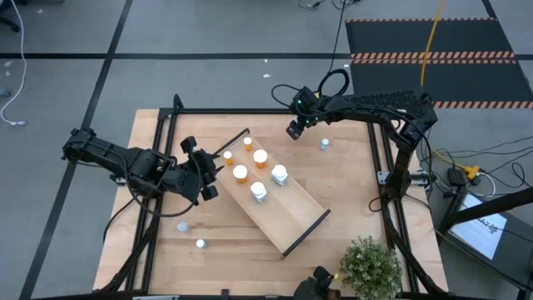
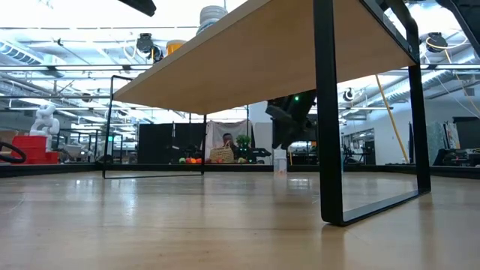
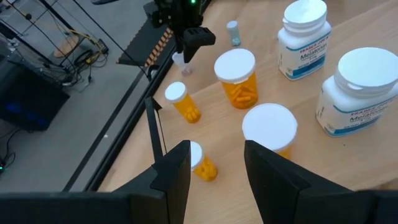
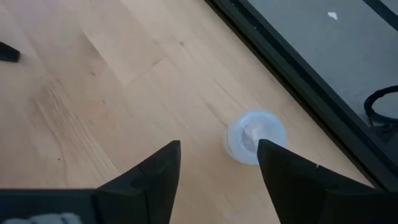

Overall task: Pick and place medicine bottles onto shelf by color
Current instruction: Put the top transparent pill bottle on the shelf

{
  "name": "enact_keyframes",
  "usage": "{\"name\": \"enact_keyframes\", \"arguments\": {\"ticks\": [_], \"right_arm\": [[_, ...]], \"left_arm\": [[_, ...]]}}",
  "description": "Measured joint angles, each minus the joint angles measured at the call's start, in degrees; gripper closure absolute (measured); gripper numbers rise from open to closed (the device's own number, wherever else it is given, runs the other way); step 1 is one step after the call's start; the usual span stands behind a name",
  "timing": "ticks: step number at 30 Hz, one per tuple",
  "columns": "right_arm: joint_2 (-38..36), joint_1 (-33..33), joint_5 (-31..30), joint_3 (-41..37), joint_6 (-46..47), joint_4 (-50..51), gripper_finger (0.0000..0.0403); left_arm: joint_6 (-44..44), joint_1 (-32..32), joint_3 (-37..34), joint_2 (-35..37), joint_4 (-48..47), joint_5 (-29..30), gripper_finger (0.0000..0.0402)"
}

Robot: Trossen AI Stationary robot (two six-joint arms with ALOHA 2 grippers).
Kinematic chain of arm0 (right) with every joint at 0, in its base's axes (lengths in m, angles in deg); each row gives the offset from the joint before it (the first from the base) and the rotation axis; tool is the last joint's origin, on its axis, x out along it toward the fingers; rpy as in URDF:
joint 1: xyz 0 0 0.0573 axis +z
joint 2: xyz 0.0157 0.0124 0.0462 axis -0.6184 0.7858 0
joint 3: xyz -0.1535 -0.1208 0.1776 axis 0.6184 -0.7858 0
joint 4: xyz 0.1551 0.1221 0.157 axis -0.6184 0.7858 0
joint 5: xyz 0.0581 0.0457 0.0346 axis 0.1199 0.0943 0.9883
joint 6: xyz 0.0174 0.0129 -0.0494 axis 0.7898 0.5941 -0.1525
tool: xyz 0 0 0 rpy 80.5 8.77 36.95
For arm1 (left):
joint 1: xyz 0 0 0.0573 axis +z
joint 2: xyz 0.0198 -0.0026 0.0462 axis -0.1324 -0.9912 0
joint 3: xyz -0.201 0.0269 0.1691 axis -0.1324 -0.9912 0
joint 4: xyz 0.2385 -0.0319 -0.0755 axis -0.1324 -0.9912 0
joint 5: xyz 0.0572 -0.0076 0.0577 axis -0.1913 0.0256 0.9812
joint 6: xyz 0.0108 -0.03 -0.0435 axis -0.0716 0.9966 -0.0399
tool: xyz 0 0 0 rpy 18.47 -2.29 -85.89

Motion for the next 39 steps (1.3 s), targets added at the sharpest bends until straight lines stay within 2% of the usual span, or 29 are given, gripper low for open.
{"name": "enact_keyframes", "arguments": {"ticks": [7, 23, 39], "right_arm": [[0.03, -0.02, 1.72, 0.0, -0.53, 0.64, 0.0207], [0.52, 1.9, 2.27, -0.31, -2.14, 0.45, 0.0326], [0.29, 3.41, 2.11, -0.2, -3.34, 2.2, 0.0381]], "left_arm": [[-0.23, 0.0, 0.0, 0.0, -0.01, 0.0, 0.025], [-0.45, -0.02, 0.0, 0.0, -0.01, 0.0, 0.025], [-0.83, -0.02, 0.0, 0.0, -0.01, 0.0, 0.025]]}}
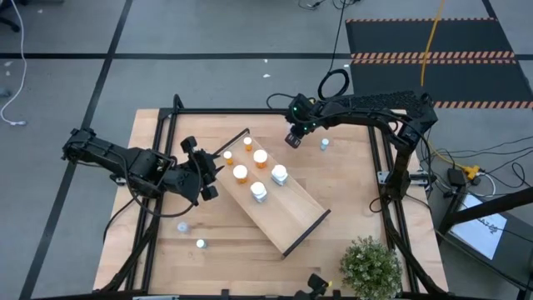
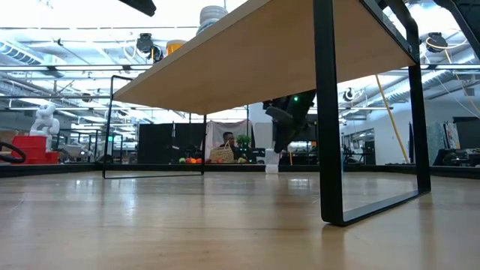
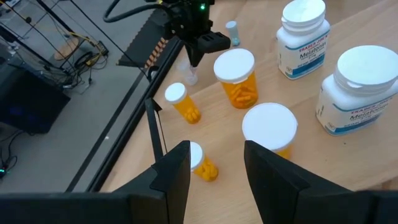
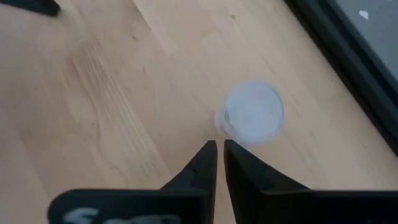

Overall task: Pick and place medicine bottles onto shelf by color
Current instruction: Put the top transparent pill bottle on the shelf

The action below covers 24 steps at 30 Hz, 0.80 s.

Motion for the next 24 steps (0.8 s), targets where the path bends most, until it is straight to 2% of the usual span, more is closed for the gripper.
{"name": "enact_keyframes", "arguments": {"ticks": [12, 24], "right_arm": [[-0.78, 0.95, 0.11, 0.02, -0.74, 7.34, 0.0402], [-9.48, 5.61, -0.32, 0.04, 0.14, 10.18, 0.0403]], "left_arm": [[0.0, 0.0, 0.0, 0.0, 0.0, 0.0, 0.025], [-1.73, 0.0, -0.02, -0.02, 1.52, 0.01, 0.025]]}}
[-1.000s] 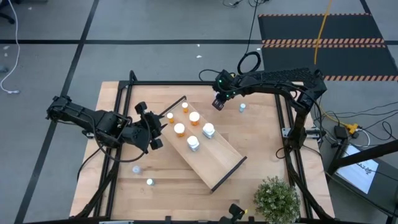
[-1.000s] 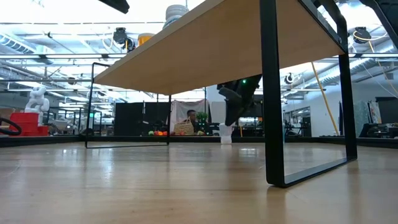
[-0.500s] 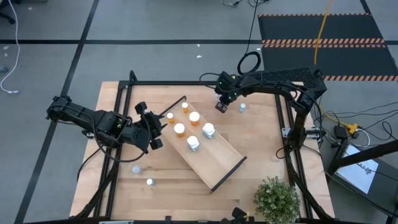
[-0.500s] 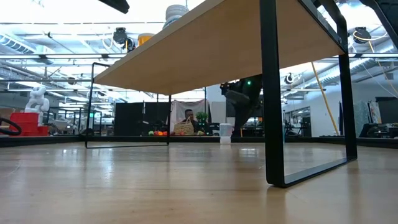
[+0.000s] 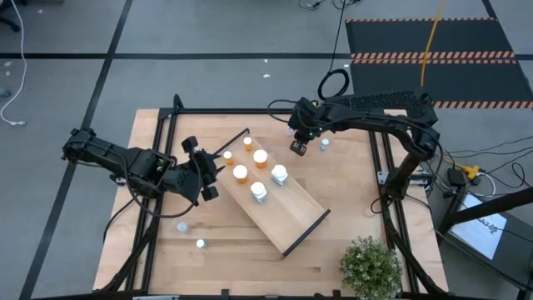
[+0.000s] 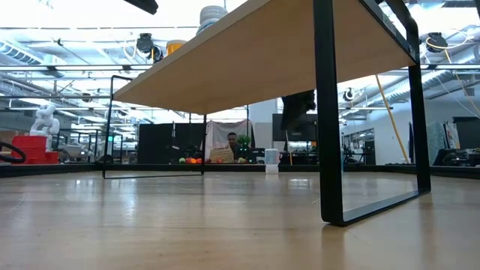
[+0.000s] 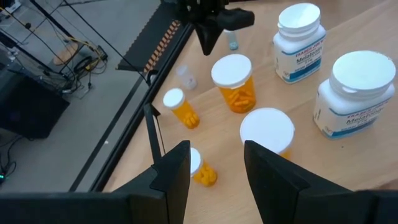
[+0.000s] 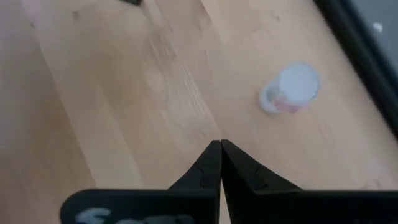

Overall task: Pick and place medicine bottles onto shelf by color
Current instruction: Put the top transparent pill bottle on the shelf

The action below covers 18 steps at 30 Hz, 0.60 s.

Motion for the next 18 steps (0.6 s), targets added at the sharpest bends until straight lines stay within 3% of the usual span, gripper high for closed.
{"name": "enact_keyframes", "arguments": {"ticks": [6, 13, 18], "right_arm": [[-4.17, 2.07, -4.14, 0.02, 0.13, 2.9, 0.0403], [-9.38, 3.96, -4.27, -0.13, 1.5, 8.63, 0.0403], [-14.2, 4.82, -4.2, -4.86, 1.6, 6.48, 0.0403]], "left_arm": [[-1.02, 0.0, 0.0, 0.0, 0.95, 0.01, 0.025], [-1.07, 0.0, 0.0, 0.0, 0.95, 0.01, 0.025], [-1.31, 0.02, 0.0, 0.0, 1.04, 0.01, 0.025]]}}
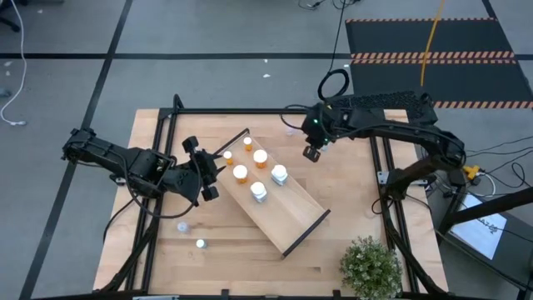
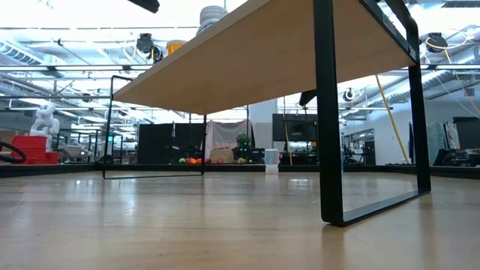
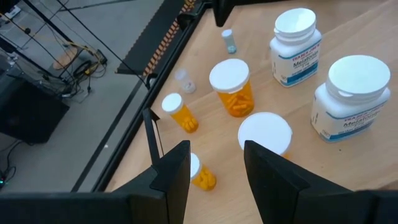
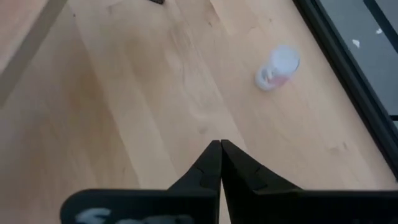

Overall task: Pick and place medicine bottles onto shelf by color
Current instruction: Put the top transparent pill bottle on the shelf

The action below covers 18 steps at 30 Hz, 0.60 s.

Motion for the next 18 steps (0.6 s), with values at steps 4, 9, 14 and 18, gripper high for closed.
{"name": "enact_keyframes", "arguments": {"ticks": [4, 9, 14, 18], "right_arm": [[-4.42, 0.68, 0.04, -5.84, 0.02, -3.57, 0.0403], [-9.8, 0.94, 0.02, -11.09, -0.66, -4.95, 0.0403], [-14.28, 0.94, -0.09, -12.95, -0.76, -5.8, 0.0403], [-15.1, -0.05, -1.71, -12.99, 2.19, -9.35, 0.0403]], "left_arm": [[0.21, -0.02, 0.0, 0.0, 0.24, 0.0, 0.025], [0.39, -0.01, 0.0, 0.0, 0.63, -0.02, 0.025], [-0.84, 0.57, 0.0, 0.0, 3.28, -0.01, 0.025], [-3.06, 1.43, 0.0, 0.0, 6.48, -0.09, 0.025]]}}
